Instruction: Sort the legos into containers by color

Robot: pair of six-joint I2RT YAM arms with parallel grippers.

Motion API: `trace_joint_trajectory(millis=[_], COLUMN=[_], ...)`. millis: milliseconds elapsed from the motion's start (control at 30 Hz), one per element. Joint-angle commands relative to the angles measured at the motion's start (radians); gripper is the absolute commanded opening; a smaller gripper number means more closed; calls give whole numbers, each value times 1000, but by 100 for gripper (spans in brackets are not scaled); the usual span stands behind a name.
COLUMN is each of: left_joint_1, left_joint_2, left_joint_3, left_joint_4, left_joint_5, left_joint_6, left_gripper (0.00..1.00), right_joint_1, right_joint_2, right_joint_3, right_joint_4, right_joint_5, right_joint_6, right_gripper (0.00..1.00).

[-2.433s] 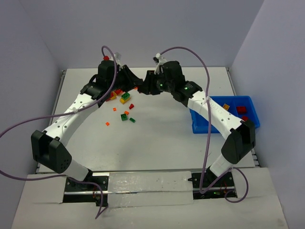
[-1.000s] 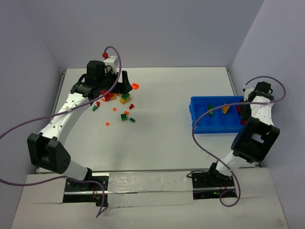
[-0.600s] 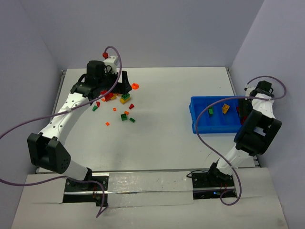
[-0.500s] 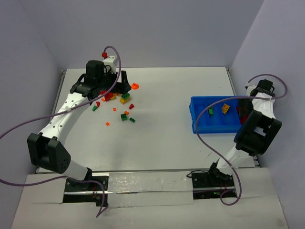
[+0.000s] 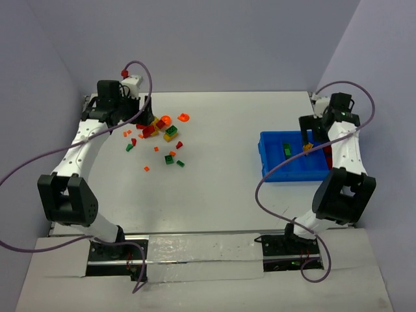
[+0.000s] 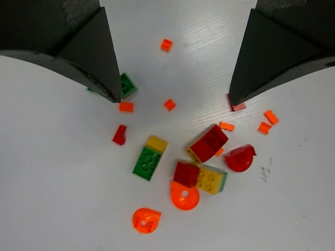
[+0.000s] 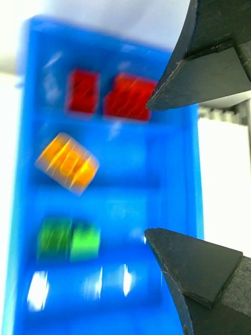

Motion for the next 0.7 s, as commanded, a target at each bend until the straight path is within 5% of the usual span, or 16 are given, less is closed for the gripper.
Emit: trace_joint_trajectory(millis=[0,300,667], left_joint_1=[27,111,177], left_joint_2=[89,295,464], left_joint_3=[57,131,206], left_joint_4=[-55,-78,-125], left_joint_5=[20,155,400], left_joint_6=[228,535,828], left_gripper=[93,72,73], right_joint_1=[123,232,241], right_joint_2=[-74,-47,-14], right_joint_3=[63,83,80], right_joint_4=[-49,-61,-77], right_joint_5=[-107,-203,-196], right_joint_6=[94,212,218], right_gripper=[100,100,100])
